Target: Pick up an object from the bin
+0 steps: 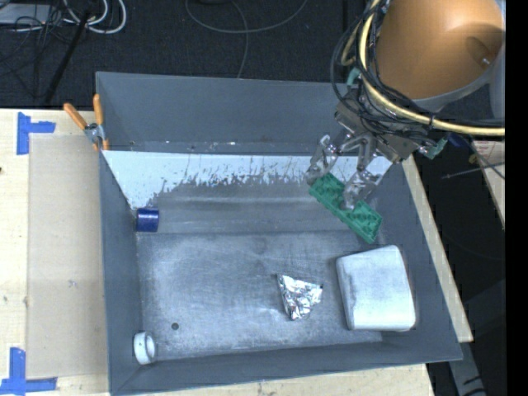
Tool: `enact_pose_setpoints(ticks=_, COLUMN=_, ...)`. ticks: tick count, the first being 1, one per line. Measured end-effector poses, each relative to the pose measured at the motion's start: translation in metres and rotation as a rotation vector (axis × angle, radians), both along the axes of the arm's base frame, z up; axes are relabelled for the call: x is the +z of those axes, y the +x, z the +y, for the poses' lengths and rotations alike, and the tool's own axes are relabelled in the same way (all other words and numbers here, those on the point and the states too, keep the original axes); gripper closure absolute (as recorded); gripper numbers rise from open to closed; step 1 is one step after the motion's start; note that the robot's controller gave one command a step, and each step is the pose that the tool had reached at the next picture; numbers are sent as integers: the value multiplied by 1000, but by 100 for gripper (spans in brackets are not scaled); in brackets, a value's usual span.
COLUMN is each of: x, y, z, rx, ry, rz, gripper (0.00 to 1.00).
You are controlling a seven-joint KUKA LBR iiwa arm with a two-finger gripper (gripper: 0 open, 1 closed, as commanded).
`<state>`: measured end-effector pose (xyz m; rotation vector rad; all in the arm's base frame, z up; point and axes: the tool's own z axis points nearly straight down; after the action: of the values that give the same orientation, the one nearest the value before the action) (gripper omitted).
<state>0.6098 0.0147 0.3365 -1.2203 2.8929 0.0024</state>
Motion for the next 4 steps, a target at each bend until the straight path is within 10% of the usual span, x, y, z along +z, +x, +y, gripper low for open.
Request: enact_pose_setpoints(ticks=4, x=0, y=0, z=0, rx=-4, ry=0, rz=1, gripper=100)
